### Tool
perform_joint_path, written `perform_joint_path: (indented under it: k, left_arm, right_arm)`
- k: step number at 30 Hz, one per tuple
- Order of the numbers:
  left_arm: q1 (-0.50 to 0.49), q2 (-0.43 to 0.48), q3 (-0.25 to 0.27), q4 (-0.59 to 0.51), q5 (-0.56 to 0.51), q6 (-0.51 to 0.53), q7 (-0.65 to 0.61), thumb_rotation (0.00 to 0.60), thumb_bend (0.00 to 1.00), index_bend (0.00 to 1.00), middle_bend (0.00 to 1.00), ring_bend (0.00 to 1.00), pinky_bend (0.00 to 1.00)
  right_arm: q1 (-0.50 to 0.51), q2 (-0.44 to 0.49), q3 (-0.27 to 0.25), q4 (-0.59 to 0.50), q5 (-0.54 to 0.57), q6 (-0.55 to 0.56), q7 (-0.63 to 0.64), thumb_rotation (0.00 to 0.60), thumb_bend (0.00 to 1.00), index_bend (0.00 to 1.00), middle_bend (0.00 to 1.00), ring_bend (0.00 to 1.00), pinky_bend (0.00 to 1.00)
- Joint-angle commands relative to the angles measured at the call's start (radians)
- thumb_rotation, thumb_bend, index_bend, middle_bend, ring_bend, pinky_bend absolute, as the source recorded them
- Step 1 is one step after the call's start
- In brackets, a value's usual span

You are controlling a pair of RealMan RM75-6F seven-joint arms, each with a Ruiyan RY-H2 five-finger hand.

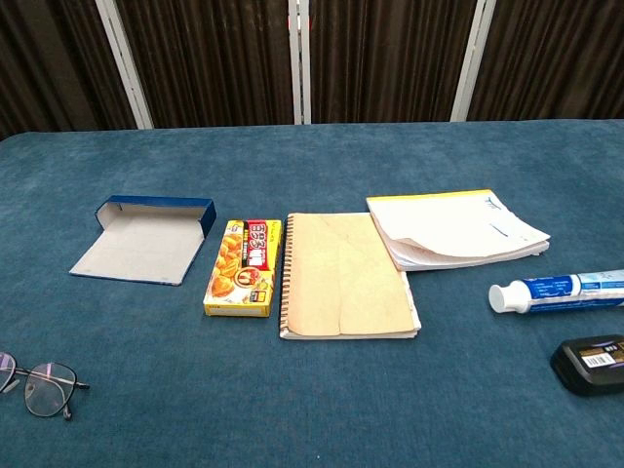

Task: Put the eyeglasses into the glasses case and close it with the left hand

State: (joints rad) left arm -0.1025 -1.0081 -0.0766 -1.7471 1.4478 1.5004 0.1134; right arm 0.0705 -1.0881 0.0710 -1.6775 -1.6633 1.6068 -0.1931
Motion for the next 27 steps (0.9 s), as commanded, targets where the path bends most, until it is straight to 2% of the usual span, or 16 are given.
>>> perform_joint_path:
  k: [1, 3, 7, 10, 11, 13, 16, 19, 27]
  left_arm:
    - [0.000, 0.000, 0.000, 0.001, 0.001, -0.001, -0.003, 0.600, 0.00, 0.00, 0.00, 0.00, 0.00]
    - [-0.001, 0.002, 0.002, 0.002, 0.005, -0.004, -0.012, 0.600, 0.00, 0.00, 0.00, 0.00, 0.00]
    - [-0.026, -0.005, 0.039, -0.002, 0.061, -0.067, -0.041, 0.600, 0.00, 0.00, 0.00, 0.00, 0.00]
    - [-0.058, -0.024, 0.067, 0.004, 0.096, -0.137, -0.056, 0.600, 0.10, 0.02, 0.00, 0.00, 0.00]
    - [-0.065, -0.030, 0.072, 0.005, 0.101, -0.153, -0.052, 0.600, 0.15, 0.06, 0.00, 0.00, 0.00]
    - [-0.090, -0.059, 0.085, 0.007, 0.102, -0.209, -0.018, 0.600, 0.19, 0.20, 0.00, 0.00, 0.00]
    - [-0.119, -0.121, 0.087, 0.015, 0.063, -0.281, 0.059, 0.600, 0.27, 0.35, 0.00, 0.00, 0.00]
    - [-0.141, -0.181, 0.086, 0.018, 0.018, -0.332, 0.125, 0.600, 0.30, 0.40, 0.00, 0.00, 0.00]
    - [-0.168, -0.281, 0.091, 0.037, -0.071, -0.391, 0.266, 0.600, 0.40, 0.43, 0.00, 0.00, 0.00]
  right_arm:
    - [-0.001, 0.001, 0.000, -0.002, 0.001, 0.001, 0.001, 0.600, 0.00, 0.00, 0.00, 0.00, 0.00]
    - [-0.001, 0.000, -0.001, -0.002, 0.003, -0.002, -0.003, 0.600, 0.00, 0.00, 0.00, 0.00, 0.00]
    - [-0.001, 0.000, -0.003, -0.009, 0.000, -0.003, -0.006, 0.600, 0.00, 0.00, 0.00, 0.00, 0.00]
    - [0.000, 0.002, -0.004, -0.009, 0.002, -0.007, -0.004, 0.600, 0.00, 0.00, 0.00, 0.00, 0.00]
    - [0.000, 0.002, -0.004, -0.009, 0.002, -0.008, -0.004, 0.600, 0.00, 0.00, 0.00, 0.00, 0.00]
    - [0.001, 0.004, -0.003, -0.009, 0.003, -0.009, 0.001, 0.600, 0.00, 0.00, 0.00, 0.00, 0.00]
    - [0.001, 0.009, -0.003, -0.008, 0.005, -0.009, 0.014, 0.600, 0.00, 0.00, 0.00, 0.00, 0.00]
    - [0.002, 0.013, -0.002, -0.006, 0.010, -0.012, 0.029, 0.600, 0.00, 0.00, 0.00, 0.00, 0.00]
    - [0.001, 0.021, -0.004, -0.006, 0.011, -0.013, 0.050, 0.600, 0.00, 0.00, 0.00, 0.00, 0.00]
